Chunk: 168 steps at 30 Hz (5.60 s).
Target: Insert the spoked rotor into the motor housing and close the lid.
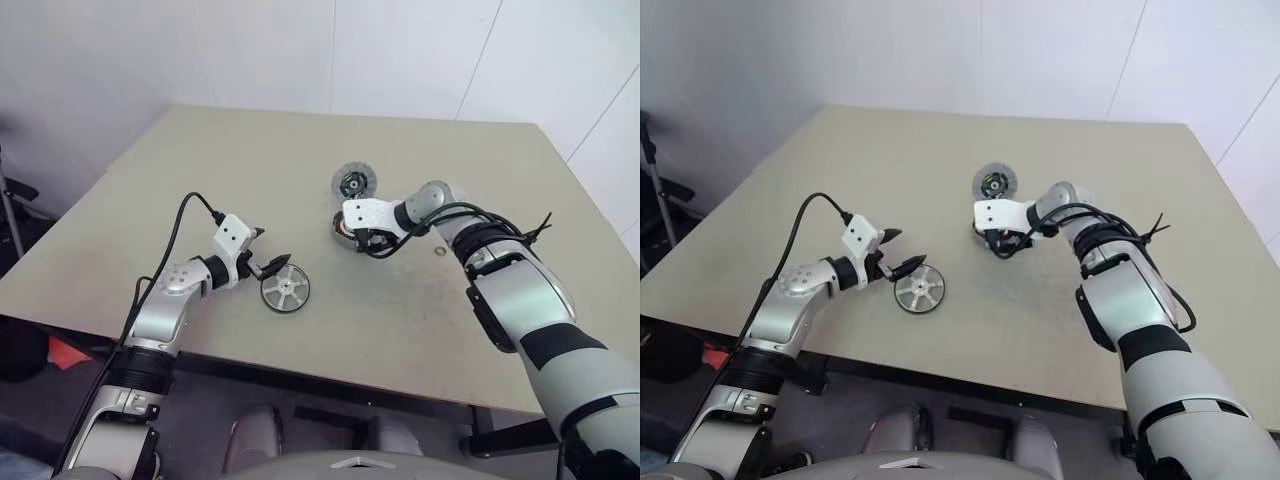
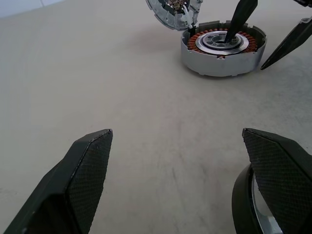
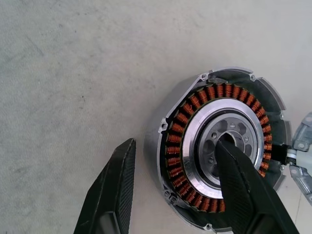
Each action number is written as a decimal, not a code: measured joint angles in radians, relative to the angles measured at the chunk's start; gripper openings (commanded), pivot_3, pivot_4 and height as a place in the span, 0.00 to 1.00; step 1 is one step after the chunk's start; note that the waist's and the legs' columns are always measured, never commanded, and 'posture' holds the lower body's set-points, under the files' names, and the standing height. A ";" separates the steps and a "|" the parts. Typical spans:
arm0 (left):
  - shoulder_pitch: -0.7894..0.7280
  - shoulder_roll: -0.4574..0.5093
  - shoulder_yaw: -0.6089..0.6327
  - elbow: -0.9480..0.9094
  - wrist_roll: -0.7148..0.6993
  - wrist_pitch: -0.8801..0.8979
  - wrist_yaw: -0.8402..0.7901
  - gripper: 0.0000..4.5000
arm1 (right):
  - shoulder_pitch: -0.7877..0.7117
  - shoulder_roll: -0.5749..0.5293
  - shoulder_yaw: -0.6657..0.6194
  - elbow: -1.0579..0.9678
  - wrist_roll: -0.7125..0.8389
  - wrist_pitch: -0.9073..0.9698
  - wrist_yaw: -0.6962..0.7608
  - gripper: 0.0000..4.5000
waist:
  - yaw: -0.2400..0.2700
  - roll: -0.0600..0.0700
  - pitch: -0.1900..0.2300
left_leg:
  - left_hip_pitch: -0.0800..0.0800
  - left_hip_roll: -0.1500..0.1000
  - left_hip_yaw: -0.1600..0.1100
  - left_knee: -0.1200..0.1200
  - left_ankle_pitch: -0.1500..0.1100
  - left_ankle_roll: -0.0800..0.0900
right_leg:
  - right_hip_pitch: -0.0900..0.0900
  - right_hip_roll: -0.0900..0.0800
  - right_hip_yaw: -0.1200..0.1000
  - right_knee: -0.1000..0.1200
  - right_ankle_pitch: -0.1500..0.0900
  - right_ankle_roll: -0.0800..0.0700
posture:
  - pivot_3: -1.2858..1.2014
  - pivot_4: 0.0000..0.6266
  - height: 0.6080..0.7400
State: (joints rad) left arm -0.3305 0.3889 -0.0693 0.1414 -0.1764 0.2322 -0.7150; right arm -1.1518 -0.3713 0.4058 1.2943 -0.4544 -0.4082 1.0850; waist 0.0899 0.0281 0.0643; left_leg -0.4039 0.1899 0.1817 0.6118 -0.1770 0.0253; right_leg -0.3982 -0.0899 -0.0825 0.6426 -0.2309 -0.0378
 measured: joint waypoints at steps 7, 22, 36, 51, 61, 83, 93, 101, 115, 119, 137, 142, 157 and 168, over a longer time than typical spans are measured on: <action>0.000 0.000 0.000 -0.002 0.000 0.006 0.000 1.00 | 0.000 0.005 0.001 0.001 -0.006 0.001 -0.017 0.64 | -0.001 0.000 0.000 | 0.000 0.000 0.000 0.000 0.000 0.000 | 0.000 0.000 0.000 0.000 0.000 0.000 | 0.52 0.00 1.00; 0.000 -0.003 -0.002 -0.012 0.000 0.007 0.000 1.00 | 0.004 0.006 -0.002 0.000 -0.004 0.013 -0.042 0.45 | -0.001 0.000 0.000 | 0.001 0.000 0.000 0.000 0.000 0.000 | 0.001 0.000 0.001 0.000 0.000 0.000 | 0.52 0.00 1.00; -0.003 -0.024 -0.008 0.006 0.001 0.005 -0.001 1.00 | 0.225 -0.277 -0.051 -0.292 0.127 -0.133 0.222 0.45 | 0.040 -0.001 0.000 | 0.000 -0.004 -0.001 0.001 -0.002 0.004 | 0.005 -0.001 0.003 -0.002 0.000 0.000 | 0.52 0.00 1.00; -0.026 -0.018 -0.011 0.046 0.002 -0.008 -0.027 1.00 | 0.728 -0.475 -0.175 -1.098 0.293 0.243 0.260 0.45 | 0.056 -0.004 -0.002 | 0.011 -0.004 -0.002 -0.001 -0.002 0.004 | 0.014 0.000 0.004 -0.005 -0.003 0.006 | 0.52 0.00 1.00; -0.053 -0.019 -0.012 0.080 0.006 -0.028 -0.042 1.00 | 0.787 -0.449 -0.165 -1.189 0.329 0.384 0.252 0.97 | 0.036 -0.005 -0.002 | 0.030 -0.005 -0.001 -0.016 -0.001 0.001 | 0.034 0.002 0.005 -0.022 -0.008 0.013 | 0.52 0.00 1.00; -0.060 -0.019 -0.015 0.118 0.019 -0.054 -0.043 1.00 | 0.558 -0.482 -0.343 -0.880 0.488 0.654 0.034 0.97 | 0.034 -0.005 -0.002 | 0.023 -0.008 -0.001 -0.016 -0.001 0.001 | 0.028 0.001 0.006 -0.021 -0.003 0.006 | 0.52 0.00 1.00; -0.066 -0.022 -0.017 0.120 0.023 -0.061 -0.052 1.00 | 0.610 -0.410 -0.401 -0.771 0.533 0.694 -0.061 0.97 | 0.031 -0.004 -0.002 | 0.019 -0.007 -0.001 -0.016 -0.001 0.001 | 0.023 0.001 0.006 -0.019 -0.003 0.006 | 0.52 0.00 1.00; -0.068 -0.022 -0.017 0.122 0.024 -0.061 -0.059 1.00 | 0.665 -0.383 -0.390 -0.743 0.515 0.698 -0.099 0.97 | 0.034 -0.004 -0.002 | 0.020 -0.007 -0.001 -0.016 -0.001 0.001 | 0.024 0.001 0.006 -0.019 -0.003 0.006 | 0.52 0.00 1.00; -0.068 -0.023 -0.019 0.122 0.027 -0.061 -0.060 1.00 | 0.591 -0.390 -0.385 -0.530 0.475 0.592 -0.127 0.88 | 0.036 -0.004 -0.002 | 0.024 -0.008 -0.001 -0.015 -0.001 0.001 | 0.031 0.001 0.006 -0.023 -0.003 0.006 | 0.52 0.00 1.00; -0.068 -0.023 -0.019 0.122 0.028 -0.062 -0.060 1.00 | 0.583 -0.389 -0.383 -0.498 0.475 0.584 -0.121 0.63 | 0.037 -0.004 -0.002 | 0.025 -0.009 -0.001 -0.015 -0.001 0.002 | 0.033 -0.001 0.006 -0.026 -0.003 0.006 | 0.52 0.00 1.00; -0.068 -0.021 -0.018 0.122 0.033 -0.064 -0.058 1.00 | 0.595 -0.395 -0.360 -0.544 0.457 0.580 -0.116 0.14 | 0.035 -0.004 -0.002 | 0.024 -0.010 -0.001 -0.015 -0.001 0.002 | 0.036 -0.001 0.006 -0.035 -0.004 0.006 | 0.52 0.00 1.00; -0.068 -0.020 -0.018 0.124 0.036 -0.071 -0.058 1.00 | 0.624 -0.421 -0.362 -0.709 0.487 0.639 -0.034 0.14 | 0.033 -0.004 -0.002 | 0.019 -0.009 -0.001 -0.017 -0.002 0.003 | 0.029 0.000 0.006 -0.032 -0.003 0.006 | 0.52 0.00 1.00; -0.085 -0.024 -0.018 0.158 0.040 -0.075 -0.059 1.00 | 0.762 -0.513 -0.332 -1.214 0.535 0.821 0.074 0.14 | 0.036 -0.004 -0.002 | 0.019 -0.009 -0.001 -0.022 -0.003 0.002 | 0.025 0.000 0.005 -0.028 -0.003 0.008 | 0.52 0.00 1.00; -0.085 -0.021 -0.018 0.158 0.041 -0.076 -0.059 1.00 | 0.817 -0.479 -0.275 -1.429 0.578 0.913 0.062 0.14 | 0.035 -0.004 -0.002 | 0.021 -0.009 -0.001 -0.023 -0.002 0.001 | 0.026 0.000 0.005 -0.028 -0.003 0.008 | 0.52 0.00 1.00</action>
State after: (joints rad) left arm -0.4155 0.3679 -0.0872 0.2994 -0.1354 0.1559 -0.7739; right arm -0.3349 -0.8501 0.1304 -0.1349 0.1233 0.5047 1.1472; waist 0.1251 0.0244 0.0622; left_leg -0.3830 0.1807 0.1807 0.5884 -0.1794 0.0260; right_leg -0.3720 -0.0900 -0.0774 0.6141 -0.2337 -0.0301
